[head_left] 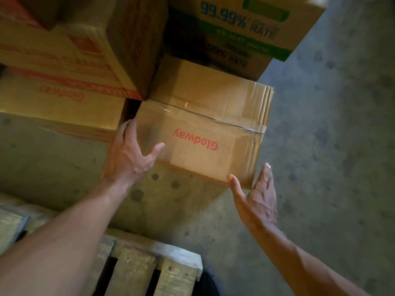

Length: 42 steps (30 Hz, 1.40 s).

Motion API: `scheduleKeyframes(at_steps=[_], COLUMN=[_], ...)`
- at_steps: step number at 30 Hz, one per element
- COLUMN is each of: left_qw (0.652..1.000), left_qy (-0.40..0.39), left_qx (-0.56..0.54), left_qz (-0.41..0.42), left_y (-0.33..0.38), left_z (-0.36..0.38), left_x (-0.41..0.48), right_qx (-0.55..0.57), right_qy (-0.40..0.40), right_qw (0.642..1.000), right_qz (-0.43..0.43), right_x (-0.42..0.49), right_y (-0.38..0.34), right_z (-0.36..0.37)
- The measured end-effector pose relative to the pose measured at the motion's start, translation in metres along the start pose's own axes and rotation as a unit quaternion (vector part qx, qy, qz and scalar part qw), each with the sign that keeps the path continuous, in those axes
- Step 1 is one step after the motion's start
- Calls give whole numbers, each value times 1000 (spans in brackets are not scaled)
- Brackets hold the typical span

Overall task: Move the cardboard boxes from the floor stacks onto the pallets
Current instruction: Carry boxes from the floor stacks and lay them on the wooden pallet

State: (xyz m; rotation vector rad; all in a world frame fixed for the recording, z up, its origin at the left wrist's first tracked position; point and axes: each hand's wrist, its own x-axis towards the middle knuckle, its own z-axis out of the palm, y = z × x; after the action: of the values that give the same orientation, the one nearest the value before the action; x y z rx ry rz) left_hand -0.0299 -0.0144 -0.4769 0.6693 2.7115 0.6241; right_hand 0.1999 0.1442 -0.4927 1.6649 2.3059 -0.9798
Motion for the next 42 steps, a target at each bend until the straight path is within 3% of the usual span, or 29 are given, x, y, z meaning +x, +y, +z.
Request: scheduleKeyframes(at_steps=[7, 17, 28, 35, 42], left_qw=[985, 981, 941, 910, 863], left_qy=[-74, -53, -72, -55, 38], left_qx=[-92, -158, -318, -388, -460], left_qz=[-125, -101, -91, -139, -203], left_y=[-20, -6, 3, 38, 105], left_z=[23, 54, 80, 69, 42], left_x=[34, -7, -50, -108, -198], right_qx=[68, 151, 232, 293, 337], right_qy=[9, 47, 10, -25, -54], right_qw=[995, 982, 972, 956, 938], right_qz=[77, 101, 39, 4, -64], right_x=[28, 31, 40, 39, 24], right_y=[-4, 30, 73, 109, 113], right_z=[24, 1, -25, -76, -150])
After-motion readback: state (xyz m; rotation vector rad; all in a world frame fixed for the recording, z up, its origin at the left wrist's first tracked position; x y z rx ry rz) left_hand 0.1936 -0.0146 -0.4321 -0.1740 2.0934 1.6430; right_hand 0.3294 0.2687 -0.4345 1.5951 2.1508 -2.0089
